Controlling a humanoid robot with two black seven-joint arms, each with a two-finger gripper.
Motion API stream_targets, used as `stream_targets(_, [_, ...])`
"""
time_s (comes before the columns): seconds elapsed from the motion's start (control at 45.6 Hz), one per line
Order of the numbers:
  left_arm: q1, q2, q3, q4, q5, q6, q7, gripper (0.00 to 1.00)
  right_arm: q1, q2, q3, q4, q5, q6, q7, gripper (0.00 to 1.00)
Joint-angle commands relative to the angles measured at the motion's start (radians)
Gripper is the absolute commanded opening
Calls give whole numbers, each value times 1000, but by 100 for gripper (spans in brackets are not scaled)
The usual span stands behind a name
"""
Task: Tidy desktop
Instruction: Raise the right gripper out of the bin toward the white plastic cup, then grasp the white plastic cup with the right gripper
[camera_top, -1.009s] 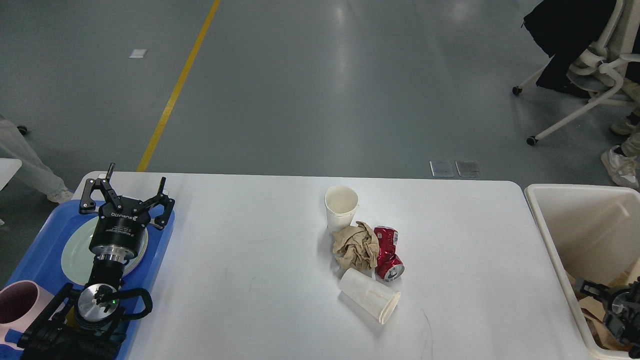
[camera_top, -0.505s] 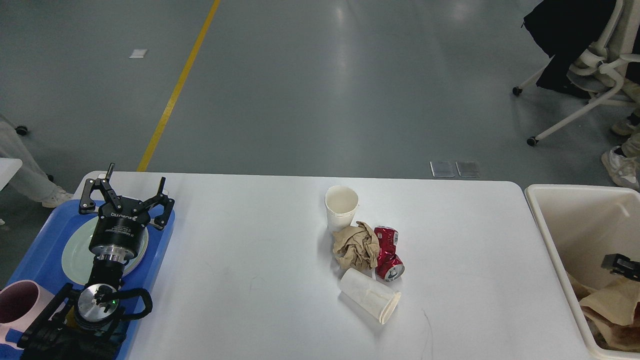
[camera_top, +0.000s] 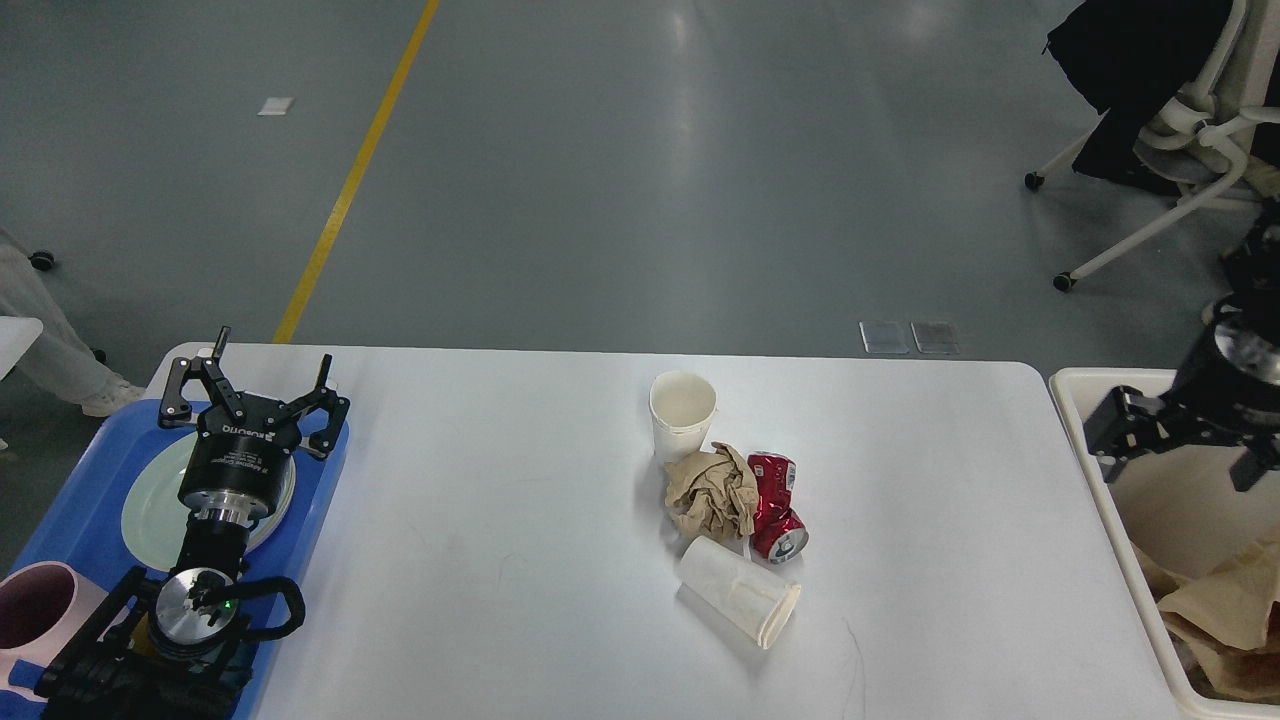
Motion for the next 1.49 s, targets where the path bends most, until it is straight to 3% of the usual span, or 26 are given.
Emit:
stream_targets(0.0, [0,0,0,0,0,2,0,97,160,27,45,173,17,-1,0,100])
stream_targets(0.11, [0,0,0,0,0,2,-2,97,303,80,56,314,23,-30,3,100])
stream_targets(0.219, [0,0,0,0,0,2,0,97,393,128,100,362,61,-98,4,99])
stream_targets(0.57, [0,0,0,0,1,2,0,97,315,159,148,333,87,-176,4,100])
stream_targets(0.965, [0,0,0,0,1,0,0,97,-56,235,403,167,46,-305,-2,100])
stream_targets(1.097, [0,0,0,0,1,0,0,97,-198,272,495,135,-71,-372,-29,100])
stream_targets(1.272, [0,0,0,0,1,0,0,97,-367,450,512,17,-213,-475,-53,99])
stream_targets(1.47, [0,0,1,0,1,0,0,97,-479,488,516,-101,-370,-486,-53,99])
